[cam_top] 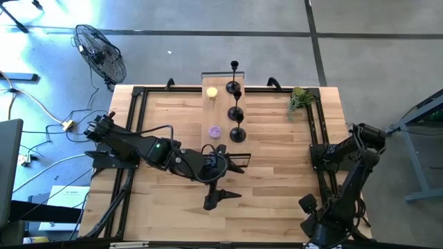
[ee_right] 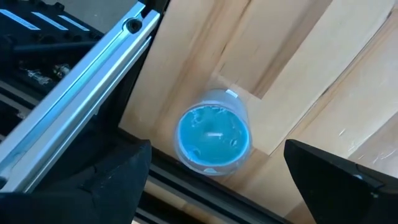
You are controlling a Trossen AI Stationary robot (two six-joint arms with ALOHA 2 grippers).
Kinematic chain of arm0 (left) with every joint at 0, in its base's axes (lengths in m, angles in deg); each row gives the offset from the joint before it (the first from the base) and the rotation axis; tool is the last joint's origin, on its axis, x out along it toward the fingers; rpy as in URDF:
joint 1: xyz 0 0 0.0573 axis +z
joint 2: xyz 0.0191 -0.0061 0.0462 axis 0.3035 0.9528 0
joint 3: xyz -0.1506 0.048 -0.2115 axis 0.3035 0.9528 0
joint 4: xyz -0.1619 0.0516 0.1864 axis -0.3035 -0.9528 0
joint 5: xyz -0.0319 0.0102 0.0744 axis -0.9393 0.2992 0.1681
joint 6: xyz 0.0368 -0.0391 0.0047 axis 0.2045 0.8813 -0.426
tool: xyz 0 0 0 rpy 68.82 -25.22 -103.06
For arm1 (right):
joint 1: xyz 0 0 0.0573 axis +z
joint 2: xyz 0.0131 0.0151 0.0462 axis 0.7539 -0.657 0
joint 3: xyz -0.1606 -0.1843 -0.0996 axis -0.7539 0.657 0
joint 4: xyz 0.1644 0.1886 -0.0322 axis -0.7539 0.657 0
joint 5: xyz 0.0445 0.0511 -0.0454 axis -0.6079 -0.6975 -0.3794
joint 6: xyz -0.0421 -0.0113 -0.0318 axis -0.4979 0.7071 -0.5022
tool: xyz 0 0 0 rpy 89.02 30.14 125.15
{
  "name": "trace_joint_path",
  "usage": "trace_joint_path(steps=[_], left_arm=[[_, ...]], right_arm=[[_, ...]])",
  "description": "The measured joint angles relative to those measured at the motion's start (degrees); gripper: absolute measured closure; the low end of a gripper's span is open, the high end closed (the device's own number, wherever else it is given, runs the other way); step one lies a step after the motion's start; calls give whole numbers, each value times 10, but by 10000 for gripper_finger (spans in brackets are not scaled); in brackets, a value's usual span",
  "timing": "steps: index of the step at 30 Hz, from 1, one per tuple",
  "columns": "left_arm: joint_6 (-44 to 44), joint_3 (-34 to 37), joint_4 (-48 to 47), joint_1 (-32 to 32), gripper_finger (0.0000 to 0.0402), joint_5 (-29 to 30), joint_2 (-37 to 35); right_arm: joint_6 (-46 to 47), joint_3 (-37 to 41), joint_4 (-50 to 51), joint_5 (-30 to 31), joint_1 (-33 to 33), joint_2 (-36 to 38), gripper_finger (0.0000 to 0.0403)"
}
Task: Pick & Place candle stick holders
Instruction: Put the blue scented candle on the shelf aligned with the scented candle on the shelf
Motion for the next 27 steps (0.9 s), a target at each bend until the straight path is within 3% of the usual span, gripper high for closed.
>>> trace_joint_path(steps=[21, 27], left_arm=[[4, 0, 0, 0, 64, 15, 0], [5, 0, 0, 0, 64, 11, 0]], right_arm=[[2, 4, -27, 34, 21, 0, 41], [37, 41, -66, 10, 21, 0, 41]])
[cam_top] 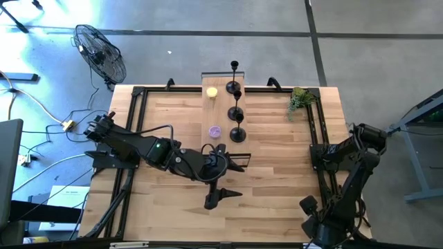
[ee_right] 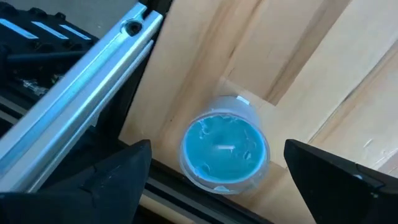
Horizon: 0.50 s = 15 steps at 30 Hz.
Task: Pick & Place candle stick holders
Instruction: Put the blue scented candle on the shelf aligned with the scented candle on the shelf
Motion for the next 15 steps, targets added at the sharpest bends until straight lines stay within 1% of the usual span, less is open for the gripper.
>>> trace_joint_path(steps=[4, 7, 15], left_arm=[[0, 0, 0, 0, 64, -14, 0], [0, 0, 0, 0, 64, -15, 0], [0, 0, 0, 0, 64, -15, 0]], right_arm=[[10, 7, -12, 5, 4, 0, 41], [1, 7, -17, 18, 9, 0, 41], [-3, 10, -23, 21, 10, 0, 41]])
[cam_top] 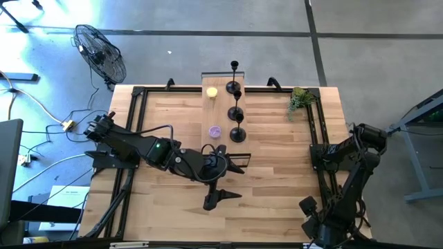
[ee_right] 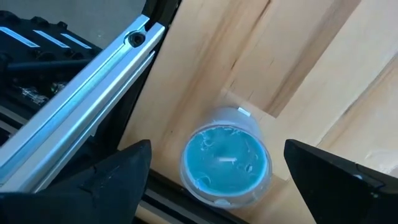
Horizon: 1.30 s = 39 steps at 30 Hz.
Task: Pick & Place candle stick holders
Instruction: Put the blue scented candle on the shelf aligned with the scented candle on the shelf
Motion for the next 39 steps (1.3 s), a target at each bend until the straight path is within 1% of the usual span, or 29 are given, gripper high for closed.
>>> trace_joint_path(steps=[5, 11, 17, 20, 23, 31, 39], left_arm=[[0, 0, 0, 0, 64, 0, 0], [0, 0, 0, 0, 64, 0, 0], [0, 0, 0, 0, 64, 0, 0], [0, 0, 0, 0, 64, 1, 0], [0, 0, 0, 0, 64, 3, 0], [-1, 0, 2, 0, 64, 4, 4], [-2, 1, 3, 0, 64, 5, 12]], right_arm=[[25, 31, -38, -15, 0, 1, 41], [35, 53, -69, -8, 0, 0, 41], [54, 65, -80, -9, 1, 0, 44], [54, 65, -83, -9, 1, 0, 58], [54, 65, -84, -8, 1, 0, 84], [55, 64, -86, -10, 1, 1, 174], [88, 64, -86, -18, -3, 1, 177]])
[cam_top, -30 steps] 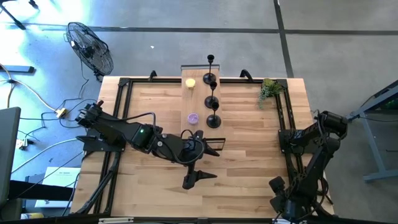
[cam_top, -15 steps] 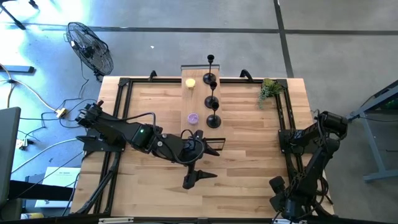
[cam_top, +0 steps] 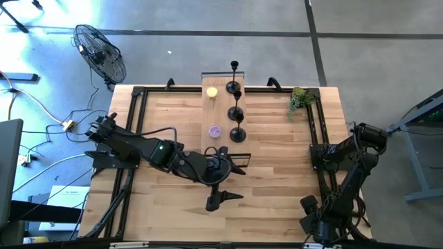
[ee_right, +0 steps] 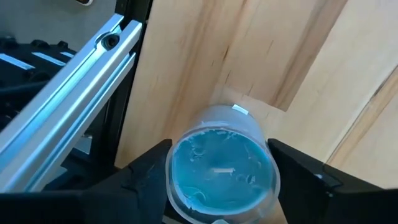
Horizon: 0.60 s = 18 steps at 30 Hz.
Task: Pick & Place candle stick holders
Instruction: Put the blue scented candle on the shelf aligned with the scented candle on the shelf
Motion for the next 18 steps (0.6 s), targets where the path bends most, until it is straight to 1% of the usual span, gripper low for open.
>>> trace_joint_path(steps=[5, 8, 13, 18], left_arm=[[3, 0, 0, 0, 64, 0, -1], [8, 0, 1, 0, 64, -11, -1], [47, 0, 0, 0, 64, -24, -1], [47, 0, 0, 0, 64, -24, -1]], right_arm=[[16, -1, 1, -7, -8, 0, 177], [17, -7, 10, -14, -17, -1, 177], [16, -31, 71, -1, -34, 3, 177], [20, -59, 139, 6, -62, 21, 177]])
